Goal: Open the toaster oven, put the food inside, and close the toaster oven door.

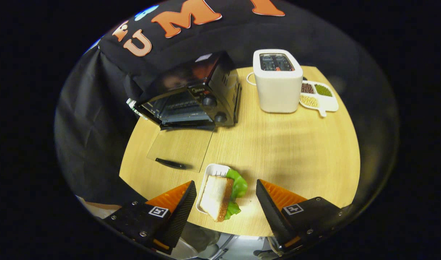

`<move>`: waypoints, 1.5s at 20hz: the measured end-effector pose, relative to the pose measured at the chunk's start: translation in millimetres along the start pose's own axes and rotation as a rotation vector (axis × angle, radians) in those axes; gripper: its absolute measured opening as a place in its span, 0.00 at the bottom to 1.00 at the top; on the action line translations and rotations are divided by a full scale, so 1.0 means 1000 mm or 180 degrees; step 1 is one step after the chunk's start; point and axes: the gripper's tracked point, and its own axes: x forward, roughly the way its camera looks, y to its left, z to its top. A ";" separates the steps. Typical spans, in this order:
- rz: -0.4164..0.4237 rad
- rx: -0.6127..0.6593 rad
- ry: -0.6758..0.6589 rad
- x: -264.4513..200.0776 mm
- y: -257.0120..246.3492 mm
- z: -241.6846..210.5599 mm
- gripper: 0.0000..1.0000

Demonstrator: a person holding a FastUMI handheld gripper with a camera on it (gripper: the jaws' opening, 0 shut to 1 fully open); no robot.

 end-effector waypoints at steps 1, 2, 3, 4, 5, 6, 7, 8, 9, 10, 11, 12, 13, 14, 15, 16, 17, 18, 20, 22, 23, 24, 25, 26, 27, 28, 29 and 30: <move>0.0042 0.0050 0.0102 0.008 -0.002 -0.006 0.99; 0.0083 0.0101 0.0195 0.013 -0.003 -0.014 0.99; 0.0144 0.0167 0.0277 0.020 -0.003 -0.019 0.99; 0.0213 0.0245 0.0352 0.026 -0.001 -0.025 0.99; 0.0250 0.0307 0.0430 0.033 -0.002 -0.031 0.98; 0.0274 0.0370 0.0509 0.038 -0.001 -0.036 0.97; 0.0307 0.0415 0.0571 0.043 0.000 -0.041 0.96; 0.0319 0.0456 0.0615 0.047 0.000 -0.045 0.95; 0.0341 0.0486 0.0646 0.050 0.001 -0.047 0.83; 0.0362 0.0505 0.0677 0.052 0.001 -0.048 0.77; 0.0393 0.0538 0.0704 0.051 0.003 -0.050 0.66; 0.0419 0.0577 0.0722 0.050 0.005 -0.048 0.55; 0.0417 0.0598 0.0732 0.051 0.006 -0.050 0.44; 0.0406 0.0605 0.0717 0.050 0.008 -0.048 0.41; 0.0391 0.0575 0.0706 0.047 0.010 -0.048 0.37; 0.0349 0.0520 0.0684 0.044 0.010 -0.046 0.34; 0.0312 0.0474 0.0663 0.039 0.011 -0.044 0.33; 0.0310 0.0471 0.0643 0.033 0.013 -0.041 0.33; 0.0351 0.0497 0.0539 0.019 0.021 -0.030 0.33; 0.0363 0.0576 0.0373 0.008 0.023 -0.015 0.33; 0.0409 0.0649 0.0280 0.003 0.028 -0.007 0.33; 0.0485 0.0731 0.0155 -0.004 0.037 0.002 0.32; 0.0569 0.0822 0.0044 -0.008 0.047 0.010 0.33; 0.0646 0.0903 -0.0053 -0.011 0.056 0.016 0.33; 0.0713 0.0990 -0.0143 -0.012 0.066 0.023 0.32; 0.0770 0.1095 -0.0242 -0.013 0.077 0.028 0.32; 0.0836 0.1196 -0.0345 -0.013 0.088 0.034 0.32; 0.0908 0.1307 -0.0452 -0.010 0.100 0.041 0.32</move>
